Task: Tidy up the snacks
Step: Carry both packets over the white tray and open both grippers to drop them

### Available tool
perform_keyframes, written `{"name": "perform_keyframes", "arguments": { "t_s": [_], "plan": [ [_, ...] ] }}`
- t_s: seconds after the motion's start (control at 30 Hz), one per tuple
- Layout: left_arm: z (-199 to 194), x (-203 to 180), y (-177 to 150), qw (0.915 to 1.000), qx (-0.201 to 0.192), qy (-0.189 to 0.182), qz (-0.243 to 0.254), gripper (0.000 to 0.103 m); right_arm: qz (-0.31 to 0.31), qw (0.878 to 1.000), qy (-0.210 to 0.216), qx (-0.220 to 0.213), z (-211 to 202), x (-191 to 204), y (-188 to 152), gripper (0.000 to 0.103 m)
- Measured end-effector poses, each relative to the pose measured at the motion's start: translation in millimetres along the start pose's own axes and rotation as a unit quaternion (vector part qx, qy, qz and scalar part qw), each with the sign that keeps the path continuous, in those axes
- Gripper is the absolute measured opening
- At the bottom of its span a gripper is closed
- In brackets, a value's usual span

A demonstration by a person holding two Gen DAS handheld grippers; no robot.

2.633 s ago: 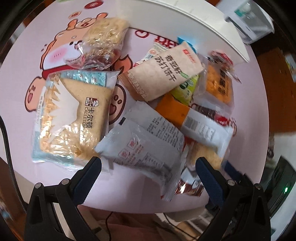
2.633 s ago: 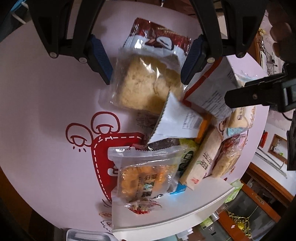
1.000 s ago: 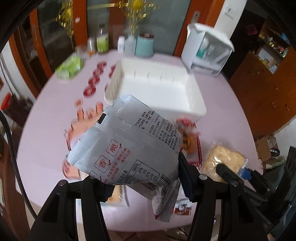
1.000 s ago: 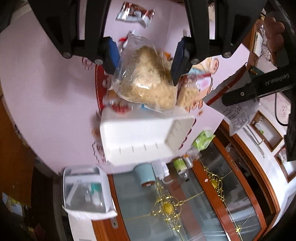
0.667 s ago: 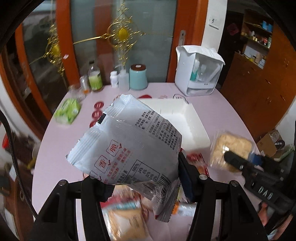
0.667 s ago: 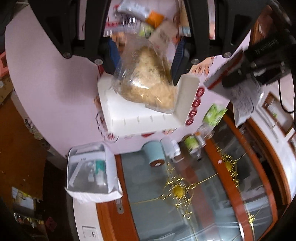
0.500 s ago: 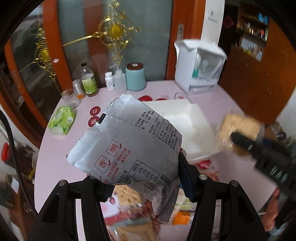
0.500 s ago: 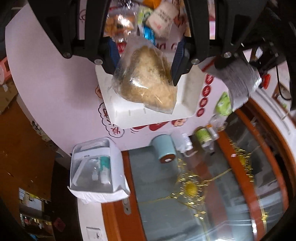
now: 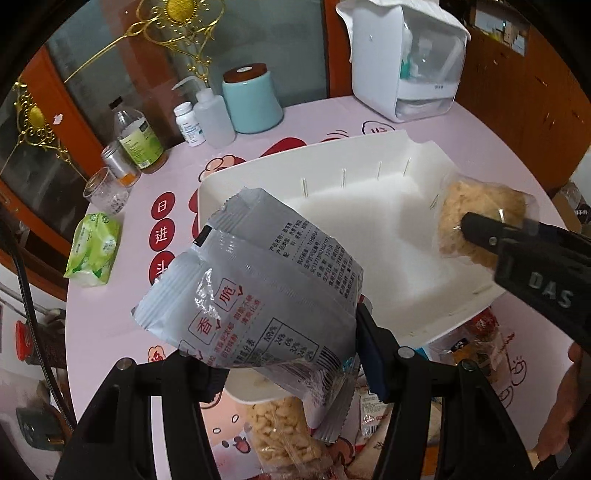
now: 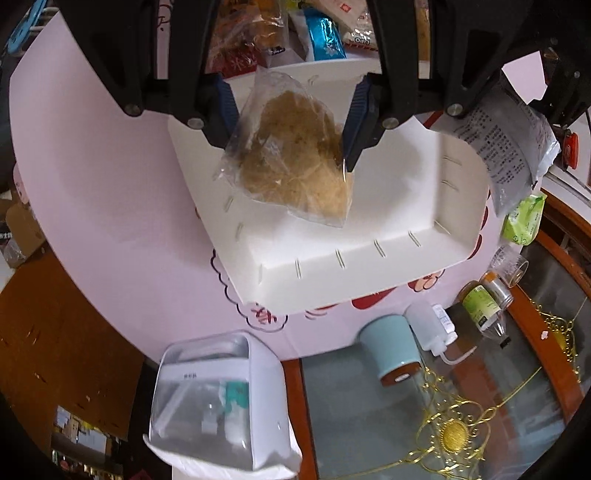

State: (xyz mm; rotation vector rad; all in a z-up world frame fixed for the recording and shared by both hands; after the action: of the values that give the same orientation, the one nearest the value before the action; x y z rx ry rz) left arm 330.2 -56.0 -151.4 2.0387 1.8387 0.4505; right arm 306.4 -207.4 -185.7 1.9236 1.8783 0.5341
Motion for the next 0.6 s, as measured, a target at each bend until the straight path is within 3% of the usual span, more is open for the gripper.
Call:
{"name": "perform_keyframes", "arguments": {
  "t_s": [0.27, 0.37, 0.43, 0.47, 0.6],
  "plan": [
    [14, -1, 4, 0.9999, -0.003, 0.015, -0.007, 0.059, 0.010, 1.000, 0.016, 0.000, 5, -2, -3, 0.052],
    [15, 5, 6, 0.9995, -0.008, 0.025, -0.020, 0.062, 0.017, 0.999, 0.040, 0.010, 7, 2, -5, 0.058],
    [14, 10, 8, 0.9991, -0.008, 0.024, -0.035, 0.086, 0.017, 0.999, 0.048, 0.007, 4, 5, -5, 0.074],
    [13, 12, 8, 0.9989, -0.010, 0.022, -0.041, 0.091, 0.013, 0.999, 0.046, 0.000, 1, 7, -4, 0.078],
    [3, 18, 8, 0.9984, -0.018, 0.015, -0.052, 0.094, 0.011, 0.999, 0.040, -0.017, -12, 9, -1, 0.081]
  ]
}}
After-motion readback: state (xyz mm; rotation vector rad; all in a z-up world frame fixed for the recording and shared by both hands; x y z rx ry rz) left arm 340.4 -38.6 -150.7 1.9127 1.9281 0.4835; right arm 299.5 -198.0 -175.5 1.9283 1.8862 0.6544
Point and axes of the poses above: each gripper's, at about its wrist camera, not at the fingertips, and z roughly the way its jaws point, x to its left, y to its top, the point moved 8 cm from there along z, roughly the way its jaws point, and after that the axes turned 13 degrees about -z, right-handed, at the moved point
